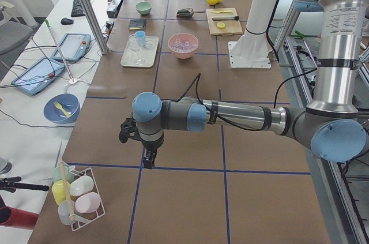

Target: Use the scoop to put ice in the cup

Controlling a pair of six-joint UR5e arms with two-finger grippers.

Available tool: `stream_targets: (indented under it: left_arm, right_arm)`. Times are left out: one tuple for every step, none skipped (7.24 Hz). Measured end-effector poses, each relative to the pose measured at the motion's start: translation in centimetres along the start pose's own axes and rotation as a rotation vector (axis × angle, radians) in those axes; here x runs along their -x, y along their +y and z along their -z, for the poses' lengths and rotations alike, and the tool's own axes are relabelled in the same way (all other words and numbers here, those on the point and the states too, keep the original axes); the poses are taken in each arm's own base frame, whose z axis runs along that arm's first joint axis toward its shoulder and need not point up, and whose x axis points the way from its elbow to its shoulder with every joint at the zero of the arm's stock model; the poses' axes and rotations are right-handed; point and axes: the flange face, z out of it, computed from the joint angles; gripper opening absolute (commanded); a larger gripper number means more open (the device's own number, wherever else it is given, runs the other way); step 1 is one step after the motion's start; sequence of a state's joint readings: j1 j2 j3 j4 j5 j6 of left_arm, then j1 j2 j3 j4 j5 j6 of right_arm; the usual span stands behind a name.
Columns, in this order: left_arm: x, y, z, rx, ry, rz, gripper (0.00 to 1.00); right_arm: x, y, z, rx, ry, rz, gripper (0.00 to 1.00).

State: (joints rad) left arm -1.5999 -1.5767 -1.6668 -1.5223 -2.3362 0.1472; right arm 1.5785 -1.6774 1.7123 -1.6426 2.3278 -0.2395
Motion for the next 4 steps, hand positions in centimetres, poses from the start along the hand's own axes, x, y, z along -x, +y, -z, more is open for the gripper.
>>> stream_targets:
  left_arm:
    - [0.1, 0.3, -0.2, 0.005, 0.002, 0.005, 1.0]
    - [0.3, 0.4, -0.4, 0.009, 0.003, 0.009, 1.0]
    - [0.4, 0.5, -0.6, 0.013, 0.003, 0.013, 1.0]
    - [0.6, 0.6, -0.8, 0.018, 0.004, 0.016, 1.0]
  right_arm:
    - [-0.3, 0.7, -0.5, 0.009, 0.003, -0.007, 1.0]
    - [-0.6, 1.3, -0.7, 0.015, 0.008, -0.012, 1.0]
    - [-0.7, 1.7, -0.9, 0.019, 0.01, -0.016, 1.0]
    - [-0.8, 1.8, -1.0, 0.022, 0.012, -0.018, 1.0]
